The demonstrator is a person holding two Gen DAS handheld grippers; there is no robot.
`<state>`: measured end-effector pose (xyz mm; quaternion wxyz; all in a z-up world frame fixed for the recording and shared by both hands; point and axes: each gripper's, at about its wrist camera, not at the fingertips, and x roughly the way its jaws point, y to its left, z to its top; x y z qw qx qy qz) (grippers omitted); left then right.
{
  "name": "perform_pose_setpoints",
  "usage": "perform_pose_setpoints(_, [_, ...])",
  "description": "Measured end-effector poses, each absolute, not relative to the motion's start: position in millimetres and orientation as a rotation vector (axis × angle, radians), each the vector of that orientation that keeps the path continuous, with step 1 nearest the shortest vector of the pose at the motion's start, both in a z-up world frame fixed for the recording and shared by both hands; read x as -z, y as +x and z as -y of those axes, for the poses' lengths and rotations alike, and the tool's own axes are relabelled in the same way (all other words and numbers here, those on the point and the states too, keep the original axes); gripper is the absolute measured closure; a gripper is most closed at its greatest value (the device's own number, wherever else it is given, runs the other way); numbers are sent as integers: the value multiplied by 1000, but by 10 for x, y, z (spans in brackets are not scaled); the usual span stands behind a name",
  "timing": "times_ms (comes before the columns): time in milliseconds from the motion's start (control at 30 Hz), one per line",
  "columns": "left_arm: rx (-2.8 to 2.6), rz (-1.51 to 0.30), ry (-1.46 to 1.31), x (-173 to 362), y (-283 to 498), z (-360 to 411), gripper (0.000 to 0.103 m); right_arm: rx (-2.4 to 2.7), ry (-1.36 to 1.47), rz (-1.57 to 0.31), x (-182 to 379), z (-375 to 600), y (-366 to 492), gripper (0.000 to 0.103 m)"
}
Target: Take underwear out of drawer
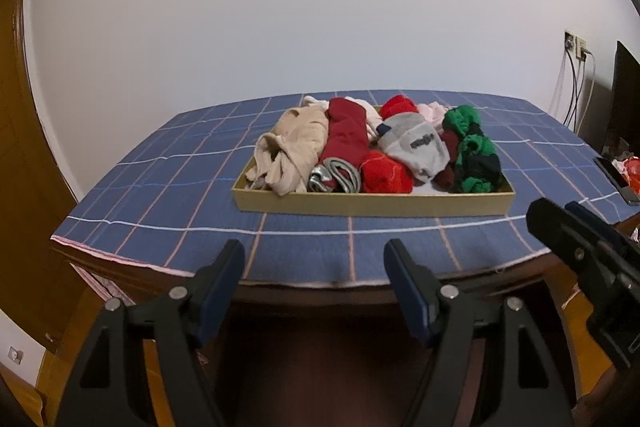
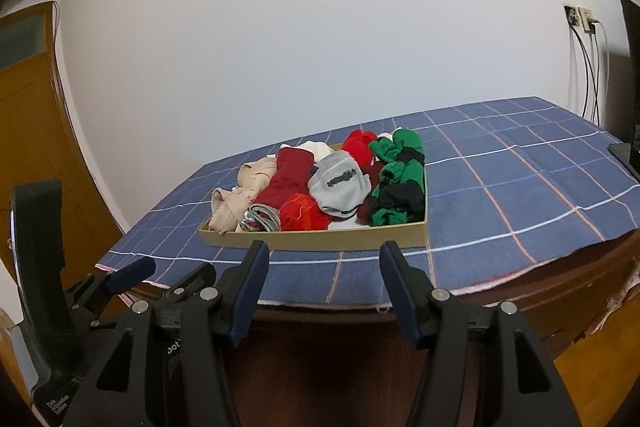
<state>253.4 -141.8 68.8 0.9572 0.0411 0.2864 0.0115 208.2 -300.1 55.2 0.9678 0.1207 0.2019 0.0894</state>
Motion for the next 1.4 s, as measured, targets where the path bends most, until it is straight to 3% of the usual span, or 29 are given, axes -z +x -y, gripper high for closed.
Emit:
perform_pose_setpoints(433, [-4,-526,102,-755,1973,1498,25,-175,236,-353,-625,3023,1550,43])
perform_pose_setpoints(700, [3,-492,131,-761,1702,1542,4,-169,238,-330,-623,3037,1273,41])
perform_pose_setpoints(767, [-1,-484,127,-764,1628,1533,3,-173,251,-329,-599,3047,1194,35])
perform_pose_setpoints(1400, [37,-485,98,-554,957,1410,0,-170,175,-212,-547,2844,485,27])
